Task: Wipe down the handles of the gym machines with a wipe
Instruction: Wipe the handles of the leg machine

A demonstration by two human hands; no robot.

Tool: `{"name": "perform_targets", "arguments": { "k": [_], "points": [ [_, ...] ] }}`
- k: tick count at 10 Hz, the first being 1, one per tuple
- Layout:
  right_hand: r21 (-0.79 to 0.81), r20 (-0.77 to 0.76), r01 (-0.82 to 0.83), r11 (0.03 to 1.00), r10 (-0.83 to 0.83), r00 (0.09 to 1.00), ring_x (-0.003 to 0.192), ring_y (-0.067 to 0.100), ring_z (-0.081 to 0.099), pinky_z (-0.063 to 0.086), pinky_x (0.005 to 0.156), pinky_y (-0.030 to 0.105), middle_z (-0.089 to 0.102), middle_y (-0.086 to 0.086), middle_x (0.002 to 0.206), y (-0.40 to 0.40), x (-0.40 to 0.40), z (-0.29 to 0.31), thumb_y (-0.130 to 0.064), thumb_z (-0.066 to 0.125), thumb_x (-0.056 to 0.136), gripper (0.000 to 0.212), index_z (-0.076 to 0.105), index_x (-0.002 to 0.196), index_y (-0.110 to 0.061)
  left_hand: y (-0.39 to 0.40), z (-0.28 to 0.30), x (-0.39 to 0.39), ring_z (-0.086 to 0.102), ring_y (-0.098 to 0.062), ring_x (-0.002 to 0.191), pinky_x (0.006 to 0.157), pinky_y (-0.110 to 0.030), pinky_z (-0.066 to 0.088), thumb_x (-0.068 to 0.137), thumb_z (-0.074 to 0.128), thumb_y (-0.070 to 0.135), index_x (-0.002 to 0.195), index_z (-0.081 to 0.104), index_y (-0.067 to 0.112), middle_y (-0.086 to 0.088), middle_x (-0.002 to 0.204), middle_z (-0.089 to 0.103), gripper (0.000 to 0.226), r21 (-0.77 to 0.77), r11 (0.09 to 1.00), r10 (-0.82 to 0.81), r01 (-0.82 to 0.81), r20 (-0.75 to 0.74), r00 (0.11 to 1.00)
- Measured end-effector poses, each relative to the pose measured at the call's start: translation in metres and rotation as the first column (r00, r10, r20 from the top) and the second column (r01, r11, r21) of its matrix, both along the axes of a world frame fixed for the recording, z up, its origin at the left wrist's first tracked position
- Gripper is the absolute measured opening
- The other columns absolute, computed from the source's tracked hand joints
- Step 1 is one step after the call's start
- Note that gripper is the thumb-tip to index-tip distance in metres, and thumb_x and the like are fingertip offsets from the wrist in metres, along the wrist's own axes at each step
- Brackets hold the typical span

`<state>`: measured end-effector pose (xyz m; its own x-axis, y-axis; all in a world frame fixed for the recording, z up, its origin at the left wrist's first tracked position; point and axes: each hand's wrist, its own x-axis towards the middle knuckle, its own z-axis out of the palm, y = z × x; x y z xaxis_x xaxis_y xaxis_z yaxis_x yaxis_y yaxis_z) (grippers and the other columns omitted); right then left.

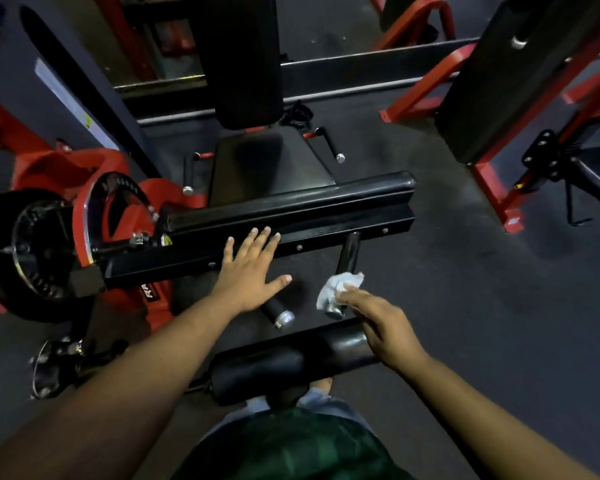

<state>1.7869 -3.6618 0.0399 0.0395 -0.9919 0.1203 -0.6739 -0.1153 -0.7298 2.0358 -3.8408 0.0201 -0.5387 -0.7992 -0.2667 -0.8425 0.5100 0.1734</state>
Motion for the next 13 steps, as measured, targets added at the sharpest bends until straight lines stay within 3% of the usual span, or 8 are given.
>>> {"name": "perform_targets", "arguments": {
  "k": [1,3,5,7,8,11,12,13],
  "points": [
    [-0.083,0.006,0.083,0.993,-0.083,0.997,0.115,0.024,0.064,0.041,0.102,0.015,0.069,0.007,0.120,-0.037,-0.015,0.023,0.002,0.053,0.097,0.030,0.068,0.119,-0.010,-0.001,0.001,-0.001,-0.014,-0.017,0.158,0.125,-0.057,-0.008,0.096,0.035,0.072,0.165,-0.004,0.029,0.004,0.172,-0.011,0.089,0.000,1.000,-0.003,0.003,0.018,1.000],
    [0.088,-0.028,0.127,0.988,-0.125,0.992,0.149,0.017,0.034,0.042,0.113,0.033,0.058,0.001,0.145,-0.085,-0.011,-0.013,-0.006,0.048,0.101,0.033,0.067,0.122,-0.022,0.001,-0.001,0.000,-0.013,-0.017,0.158,0.125,-0.056,-0.008,0.098,0.033,0.068,0.164,-0.005,0.030,0.003,0.173,-0.011,0.085,-0.012,1.000,-0.007,0.007,0.007,1.000],
    [0.085,0.030,-0.022,0.996,0.019,0.999,0.144,0.012,0.044,0.042,0.114,0.031,0.056,0.004,0.149,-0.009,0.019,-0.006,0.006,0.053,0.096,0.043,0.067,0.130,-0.015,0.002,-0.002,0.001,-0.011,-0.018,0.159,0.125,-0.057,-0.007,0.098,0.034,0.066,0.165,-0.002,0.029,0.002,0.173,-0.008,0.084,-0.026,1.000,-0.003,0.003,-0.021,1.000],
    [-0.018,0.045,0.213,0.977,-0.212,0.976,0.127,0.012,0.060,0.049,0.105,0.042,0.066,-0.002,0.133,-0.045,-0.004,0.004,0.000,0.051,0.097,0.037,0.069,0.127,-0.014,0.001,-0.001,0.001,-0.012,-0.018,0.158,0.125,-0.057,-0.007,0.098,0.031,0.067,0.164,-0.003,0.029,0.003,0.173,-0.009,0.083,-0.025,1.000,-0.014,0.014,-0.004,1.000],
    [0.107,-0.001,0.226,0.968,-0.227,0.974,0.147,0.020,0.038,0.036,0.119,0.042,0.054,0.009,0.149,-0.084,0.001,-0.009,-0.005,0.050,0.103,0.033,0.066,0.131,-0.011,0.001,0.001,0.000,-0.014,-0.018,0.158,0.125,-0.057,-0.008,0.099,0.031,0.067,0.164,-0.005,0.029,0.002,0.173,-0.011,0.083,-0.014,1.000,-0.014,0.014,0.004,1.000],
    [0.041,0.068,-0.007,0.999,0.004,0.998,0.137,0.009,0.050,0.043,0.109,0.022,0.059,-0.007,0.143,0.001,0.030,0.011,-0.013,0.047,0.102,0.031,0.069,0.121,-0.024,0.000,0.003,-0.001,-0.013,-0.019,0.158,0.125,-0.058,-0.007,0.099,0.032,0.066,0.164,-0.005,0.028,0.002,0.173,-0.011,0.084,-0.007,1.000,-0.021,0.021,0.013,1.000],
    [-0.012,0.218,0.215,0.977,-0.207,0.954,0.122,0.005,0.062,0.048,0.103,0.023,0.070,-0.012,0.126,-0.002,0.019,0.015,-0.009,0.047,0.104,0.029,0.072,0.118,-0.016,0.001,0.003,0.000,-0.013,-0.019,0.158,0.125,-0.058,-0.006,0.099,0.032,0.066,0.164,-0.005,0.028,0.002,0.173,-0.011,0.084,-0.014,1.000,-0.021,0.021,0.012,1.000],
    [0.206,0.360,0.550,0.809,-0.586,0.726,0.119,0.008,0.064,0.052,0.103,0.031,0.070,-0.006,0.123,-0.047,0.011,-0.005,-0.016,0.048,0.107,0.027,0.070,0.124,-0.014,0.000,0.003,0.000,-0.013,-0.019,0.158,0.125,-0.059,-0.006,0.099,0.032,0.066,0.164,-0.006,0.028,0.002,0.173,-0.011,0.084,-0.016,1.000,-0.026,0.027,0.014,1.000]
  ]
}}
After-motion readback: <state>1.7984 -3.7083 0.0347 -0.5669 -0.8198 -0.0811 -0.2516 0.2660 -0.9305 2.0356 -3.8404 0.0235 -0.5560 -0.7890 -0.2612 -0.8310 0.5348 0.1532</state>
